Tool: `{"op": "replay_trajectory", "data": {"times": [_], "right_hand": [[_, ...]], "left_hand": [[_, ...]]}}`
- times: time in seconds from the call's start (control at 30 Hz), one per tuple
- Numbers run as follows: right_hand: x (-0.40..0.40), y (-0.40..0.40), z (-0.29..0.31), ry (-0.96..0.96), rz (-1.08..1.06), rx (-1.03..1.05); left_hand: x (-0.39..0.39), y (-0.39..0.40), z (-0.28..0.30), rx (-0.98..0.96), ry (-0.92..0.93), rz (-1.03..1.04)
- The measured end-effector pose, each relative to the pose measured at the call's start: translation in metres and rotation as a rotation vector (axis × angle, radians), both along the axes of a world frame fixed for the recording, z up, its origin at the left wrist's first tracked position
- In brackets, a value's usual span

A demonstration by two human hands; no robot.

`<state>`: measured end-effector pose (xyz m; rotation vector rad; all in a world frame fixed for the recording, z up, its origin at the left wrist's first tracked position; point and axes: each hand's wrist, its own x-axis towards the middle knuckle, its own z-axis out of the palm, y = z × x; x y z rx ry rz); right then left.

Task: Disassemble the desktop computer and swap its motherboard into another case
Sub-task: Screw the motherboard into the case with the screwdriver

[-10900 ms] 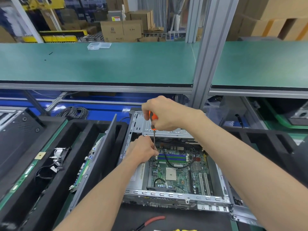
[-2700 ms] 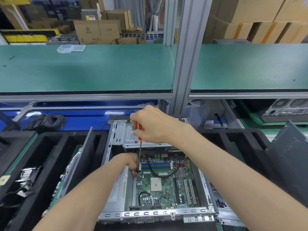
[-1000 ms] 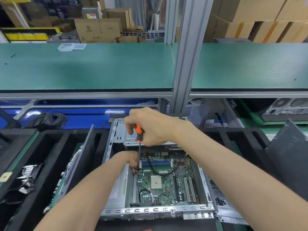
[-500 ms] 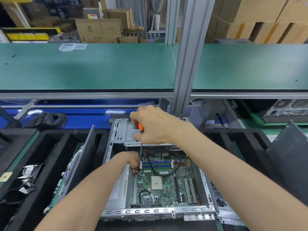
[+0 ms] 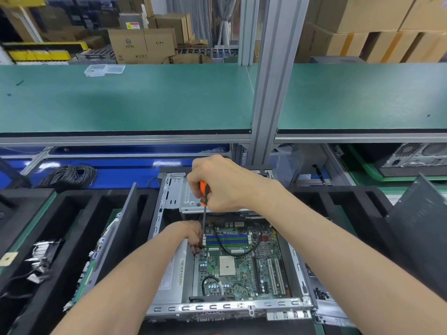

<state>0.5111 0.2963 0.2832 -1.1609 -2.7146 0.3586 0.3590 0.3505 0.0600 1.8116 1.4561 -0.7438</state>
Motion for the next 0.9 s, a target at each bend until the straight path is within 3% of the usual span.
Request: {"op": "replay_trajectory", "data": {"times": [0.13,0.3,0.63,0.83,0.9], "right_hand": [[-0.004,-0.001,-0.002,-0.122,-0.152,0.169],[-0.003,0.000,0.002,-0.038,0.047,-0.002],[0.006,0.004,-0.009,0.069,-0.039,0.075],[0.007,0.001,0.000,0.067,0.032,-0.062],[0.006,0.000,-0.001,0.013,0.022,-0.019]], "left_hand": [[0.001,-0.001,0.003,-0.071,0.048,-0.099],[0.000,-0.004,0.004,-0.011,0.005,-0.246],[0.002,-0.002,-0.002,0.022,-0.037,-0.148],[0.001,-0.003,0.001,-0.029,-0.042,-0.118],[0.001,-0.001,0.000,-0.030,-0.018,-0.110]]}}
